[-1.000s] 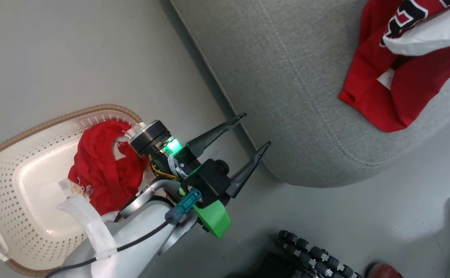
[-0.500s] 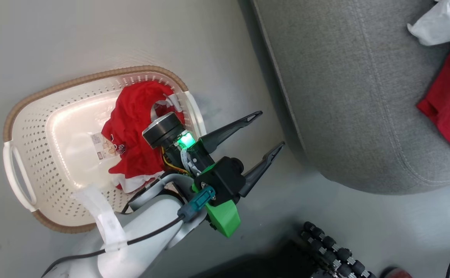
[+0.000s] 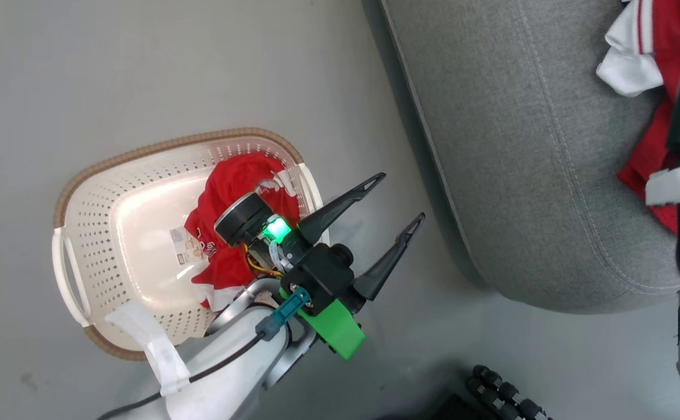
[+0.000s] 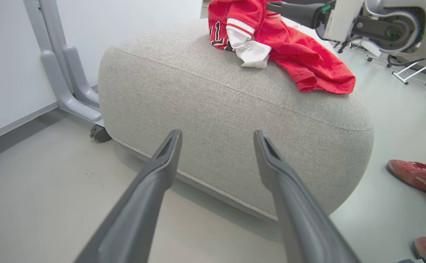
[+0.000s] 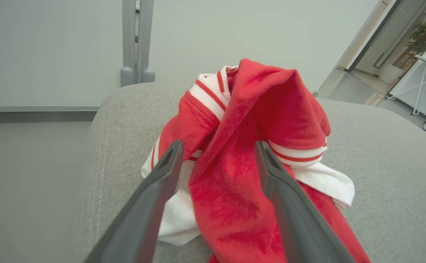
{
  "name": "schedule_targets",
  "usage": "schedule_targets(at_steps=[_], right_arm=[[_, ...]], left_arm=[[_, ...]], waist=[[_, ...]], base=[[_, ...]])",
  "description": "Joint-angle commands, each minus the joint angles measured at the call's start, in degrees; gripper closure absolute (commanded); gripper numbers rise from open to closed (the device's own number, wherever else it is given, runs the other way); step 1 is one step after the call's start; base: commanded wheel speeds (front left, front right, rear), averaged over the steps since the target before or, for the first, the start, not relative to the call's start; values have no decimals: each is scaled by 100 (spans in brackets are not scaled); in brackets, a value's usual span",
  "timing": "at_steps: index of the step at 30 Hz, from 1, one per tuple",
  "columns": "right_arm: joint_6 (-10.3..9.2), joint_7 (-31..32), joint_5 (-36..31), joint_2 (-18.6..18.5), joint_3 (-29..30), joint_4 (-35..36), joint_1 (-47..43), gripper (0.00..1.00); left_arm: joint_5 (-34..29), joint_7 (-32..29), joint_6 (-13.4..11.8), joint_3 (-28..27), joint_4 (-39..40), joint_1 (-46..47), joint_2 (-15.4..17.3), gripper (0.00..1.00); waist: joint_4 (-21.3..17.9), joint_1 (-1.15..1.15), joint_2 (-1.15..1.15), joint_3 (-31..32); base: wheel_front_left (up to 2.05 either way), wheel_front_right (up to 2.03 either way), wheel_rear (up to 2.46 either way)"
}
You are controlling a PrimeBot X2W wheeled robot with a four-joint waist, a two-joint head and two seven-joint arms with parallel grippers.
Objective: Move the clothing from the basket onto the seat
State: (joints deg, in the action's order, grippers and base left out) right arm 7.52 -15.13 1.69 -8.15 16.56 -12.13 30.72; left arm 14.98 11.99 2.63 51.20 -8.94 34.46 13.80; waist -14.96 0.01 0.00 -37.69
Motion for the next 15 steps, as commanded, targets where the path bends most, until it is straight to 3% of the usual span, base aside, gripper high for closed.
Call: schedule_targets(at_steps=[1, 8, 15], right_arm=[[-6, -4, -60, -21, -114, 61, -225, 0], [-6, -4, -27, -118, -873, 272, -1044, 0], [-7, -4, 179, -86, -1412, 511, -1578, 0]], left_arm=[[104, 87, -82, -65, -51, -130, -43, 0], [320, 320, -517, -540, -362, -601, -277, 0], [215, 323, -839, -1588, 7, -1436, -497, 0]], waist=[[124, -1, 0, 529], [577, -1, 0, 1290], [1163, -1, 0, 2058]], base=[[0, 0, 0], [0, 0, 0], [0, 0, 0]])
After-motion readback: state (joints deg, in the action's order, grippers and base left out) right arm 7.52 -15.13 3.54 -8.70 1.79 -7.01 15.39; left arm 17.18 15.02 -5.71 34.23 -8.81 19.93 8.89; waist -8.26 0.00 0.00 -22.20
